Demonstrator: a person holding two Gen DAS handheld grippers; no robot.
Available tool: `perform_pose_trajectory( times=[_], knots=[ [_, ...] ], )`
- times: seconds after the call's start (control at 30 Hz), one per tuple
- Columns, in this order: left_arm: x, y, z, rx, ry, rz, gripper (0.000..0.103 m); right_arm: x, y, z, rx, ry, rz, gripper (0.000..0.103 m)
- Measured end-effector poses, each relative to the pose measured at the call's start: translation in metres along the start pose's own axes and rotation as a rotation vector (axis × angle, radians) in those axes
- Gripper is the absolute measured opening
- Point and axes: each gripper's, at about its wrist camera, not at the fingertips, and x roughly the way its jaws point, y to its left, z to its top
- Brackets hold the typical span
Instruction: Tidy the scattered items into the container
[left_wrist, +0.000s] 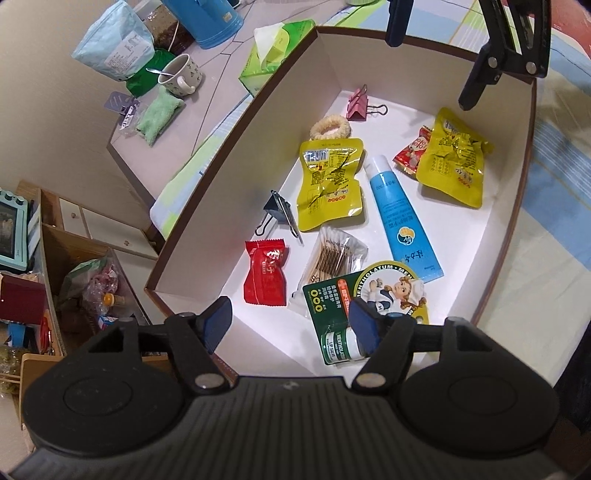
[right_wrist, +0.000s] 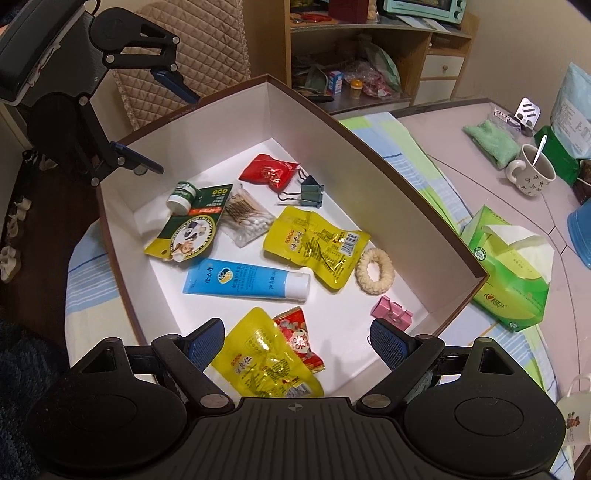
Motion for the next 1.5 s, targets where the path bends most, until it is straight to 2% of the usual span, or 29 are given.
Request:
perform_pose_trajectory(
  times=[1.07,1.5],
  knots=[
    [-0.064,-0.059,-0.001,-0.012,-0.013,0.091,0.078,-0.044,0.04,-0.046,-0.035,-0.073,-0.014,0.089],
    [-0.089,-0.091,0.012,-0.044,-0.017,0.123,0.084,-0.07,0.047,-0.076,-0.027,-0.138,0.003,0.089]
  ],
)
